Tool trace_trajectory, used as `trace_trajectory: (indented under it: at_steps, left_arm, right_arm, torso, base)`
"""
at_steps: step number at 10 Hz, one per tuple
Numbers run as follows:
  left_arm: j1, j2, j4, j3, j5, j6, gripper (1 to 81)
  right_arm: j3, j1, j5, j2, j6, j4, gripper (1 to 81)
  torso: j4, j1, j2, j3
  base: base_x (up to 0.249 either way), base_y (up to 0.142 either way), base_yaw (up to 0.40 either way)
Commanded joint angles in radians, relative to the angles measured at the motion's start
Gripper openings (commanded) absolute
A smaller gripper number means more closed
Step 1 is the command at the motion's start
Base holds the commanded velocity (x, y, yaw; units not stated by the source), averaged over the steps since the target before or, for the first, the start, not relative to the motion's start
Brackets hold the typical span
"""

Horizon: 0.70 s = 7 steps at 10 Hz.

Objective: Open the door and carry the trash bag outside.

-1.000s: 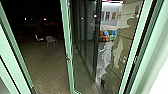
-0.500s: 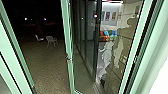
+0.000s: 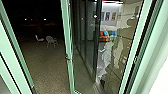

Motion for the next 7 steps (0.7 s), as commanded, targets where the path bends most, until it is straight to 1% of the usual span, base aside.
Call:
trace_trajectory:
  at_steps: [1, 7]
  left_arm:
    - [-0.063, -0.005, 0.003, -0.002, 0.049, -0.001, 1.0]
    - [-0.065, -0.003, 0.005, -0.002, 0.049, 0.001, 1.0]
  right_arm:
    - [0.006, 0.045, -0.059, 0.01, -0.009, -0.003, 81.1]
    - [0.005, 0.04, -0.061, 0.01, -0.009, -0.003, 81.1]
  torso:
    - [0.0, 0.001, 0.0, 0.0]
    - [0.0, 0.001, 0.0, 0.0]
  base:
    - [0.084, 0.0, 0.0]
    - [0.09, 0.0, 0.0]
